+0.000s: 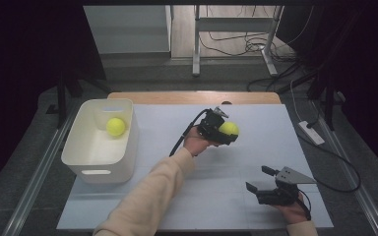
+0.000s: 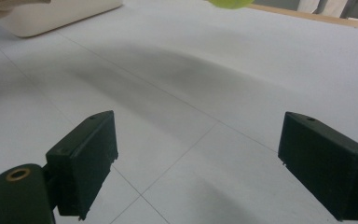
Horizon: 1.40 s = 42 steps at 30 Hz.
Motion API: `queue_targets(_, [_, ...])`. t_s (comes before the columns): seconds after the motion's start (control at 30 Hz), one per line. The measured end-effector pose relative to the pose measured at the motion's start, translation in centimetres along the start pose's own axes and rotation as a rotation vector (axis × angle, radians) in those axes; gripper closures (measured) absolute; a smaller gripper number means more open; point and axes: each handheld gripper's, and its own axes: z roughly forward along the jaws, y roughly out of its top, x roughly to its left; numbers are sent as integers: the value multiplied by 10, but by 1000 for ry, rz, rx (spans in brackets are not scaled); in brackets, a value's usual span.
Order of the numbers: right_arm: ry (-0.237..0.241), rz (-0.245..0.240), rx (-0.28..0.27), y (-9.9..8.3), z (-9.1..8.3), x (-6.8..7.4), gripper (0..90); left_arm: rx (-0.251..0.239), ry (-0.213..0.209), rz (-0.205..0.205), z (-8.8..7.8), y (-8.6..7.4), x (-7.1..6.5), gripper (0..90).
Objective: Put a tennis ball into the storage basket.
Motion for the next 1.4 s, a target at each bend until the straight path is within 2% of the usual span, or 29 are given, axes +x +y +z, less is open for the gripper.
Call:
queue_targets(0.63, [1, 1, 2, 0, 0, 1, 117, -28, 2, -16, -13, -7, -1, 272])
queue_targets(1.4, [1, 0, 1, 0, 0, 1, 117, -60, 13, -7, -39, -9, -7, 272])
